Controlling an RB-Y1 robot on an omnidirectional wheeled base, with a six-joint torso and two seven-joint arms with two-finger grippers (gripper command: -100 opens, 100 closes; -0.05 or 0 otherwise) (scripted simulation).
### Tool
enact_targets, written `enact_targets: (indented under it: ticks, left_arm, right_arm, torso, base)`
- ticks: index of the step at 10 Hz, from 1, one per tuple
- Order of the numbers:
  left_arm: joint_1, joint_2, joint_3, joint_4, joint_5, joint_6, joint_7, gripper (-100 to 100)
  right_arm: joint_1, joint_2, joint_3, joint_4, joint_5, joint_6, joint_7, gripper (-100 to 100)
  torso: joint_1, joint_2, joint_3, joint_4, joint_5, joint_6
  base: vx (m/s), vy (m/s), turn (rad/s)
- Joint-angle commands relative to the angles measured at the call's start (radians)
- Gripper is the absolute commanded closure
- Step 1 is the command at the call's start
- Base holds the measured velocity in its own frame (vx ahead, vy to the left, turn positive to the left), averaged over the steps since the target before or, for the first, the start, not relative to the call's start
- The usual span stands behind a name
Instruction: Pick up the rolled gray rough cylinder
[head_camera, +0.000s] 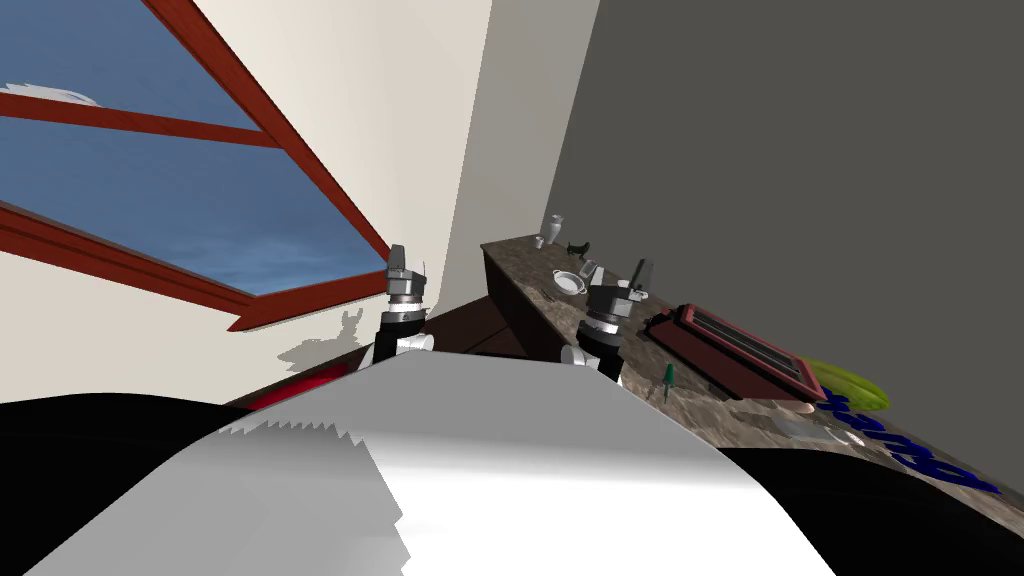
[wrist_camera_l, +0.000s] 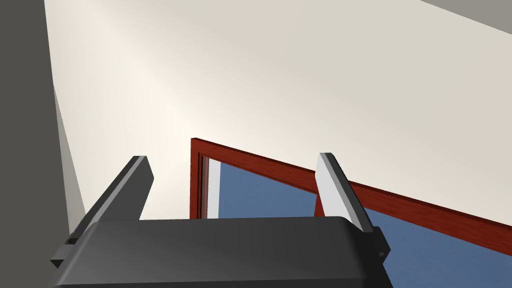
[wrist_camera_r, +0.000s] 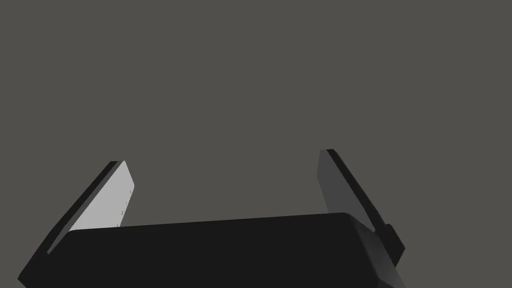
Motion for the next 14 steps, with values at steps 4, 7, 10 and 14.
enact_targets:
  ticks: [4, 7, 10, 14]
  left_arm:
    - [0.000, 0.000, 0.000, 0.000, 0.000, 0.000, 0.000, 0]
    - [0.000, 0.000, 0.000, 0.000, 0.000, 0.000, 0.000, 0]
    - [0.000, 0.000, 0.000, 0.000, 0.000, 0.000, 0.000, 0]
    - [0.000, 0.000, 0.000, 0.000, 0.000, 0.000, 0.000, 0]
  right_arm:
    - [0.059, -0.113, -0.016, 0.010, 0.005, 0.024, 0.012, -100]
    - [0.121, -0.186, -0.032, 0.019, 0.009, 0.049, 0.024, -100]
    - [0.201, -0.263, -0.053, 0.031, 0.013, 0.081, 0.039, -100]
    - [0.295, -0.342, -0.077, 0.042, 0.017, 0.119, 0.055, -100]
  torso:
    - [0.001, -0.001, -0.001, 0.000, 0.000, 0.000]
    - [0.002, -0.001, -0.001, 0.000, 0.000, 0.000]
    - [0.001, -0.001, -0.001, 0.000, 0.000, 0.000]
    - [0.002, -0.001, -0.001, 0.000, 0.001, 0.000]
  base:
    - [0.015, 0.020, 0.052]
    - [0.020, 0.026, 0.076]
    - [0.018, 0.028, 0.077]
    - [0.023, 0.035, 0.100]
